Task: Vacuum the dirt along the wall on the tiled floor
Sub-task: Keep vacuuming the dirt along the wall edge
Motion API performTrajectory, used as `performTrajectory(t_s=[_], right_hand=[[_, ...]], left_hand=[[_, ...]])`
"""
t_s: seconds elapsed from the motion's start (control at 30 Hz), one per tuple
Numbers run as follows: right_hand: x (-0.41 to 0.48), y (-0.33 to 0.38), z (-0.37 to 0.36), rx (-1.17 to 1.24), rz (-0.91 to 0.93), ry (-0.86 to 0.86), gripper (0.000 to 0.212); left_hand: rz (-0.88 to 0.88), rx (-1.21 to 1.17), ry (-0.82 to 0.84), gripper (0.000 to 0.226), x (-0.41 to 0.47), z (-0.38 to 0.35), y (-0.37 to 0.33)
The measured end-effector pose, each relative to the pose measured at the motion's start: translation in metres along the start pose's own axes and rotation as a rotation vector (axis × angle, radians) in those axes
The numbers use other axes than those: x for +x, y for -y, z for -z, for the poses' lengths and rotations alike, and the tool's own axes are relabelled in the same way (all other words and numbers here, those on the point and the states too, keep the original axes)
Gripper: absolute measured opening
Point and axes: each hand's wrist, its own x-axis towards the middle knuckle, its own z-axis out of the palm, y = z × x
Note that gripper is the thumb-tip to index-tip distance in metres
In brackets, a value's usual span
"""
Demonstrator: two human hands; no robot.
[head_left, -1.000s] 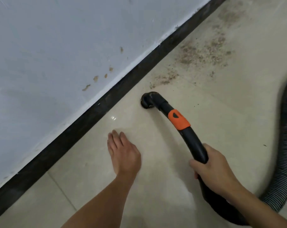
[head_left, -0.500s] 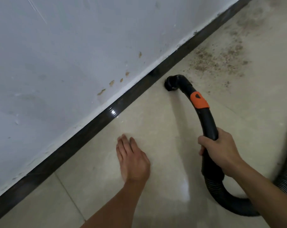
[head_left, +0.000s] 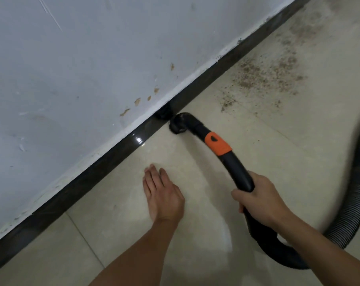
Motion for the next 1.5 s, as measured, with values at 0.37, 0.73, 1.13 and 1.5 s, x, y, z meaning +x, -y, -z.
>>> performTrajectory(t_s=[0.37,0.73,1.13,1.5], right_hand=[[-0.146,-0.140,0.025,-0.132,-0.204,-0.151,0.017],[-0.244,-0.256,0.083,0.036,-0.409,-0.330,0.026],[-0.185,-0.233,0.060,0.149,-0.385,-0.349,0.019],[-0.066,-0.154,0.066,0.245,-0.282,-0.274,0.015]], left_hand=[[-0.031,-0.024,-0.041,0.050,-0.001,-0.007,0.010],[-0.192,-0.064,-0.095,0.046,-0.009,-0.010,-0.034],[-0.054,-0.021,-0.039,0.047,-0.018,-0.028,-0.069],[-0.048,0.013,0.010,0.056,-0.018,-0.021,-0.070]])
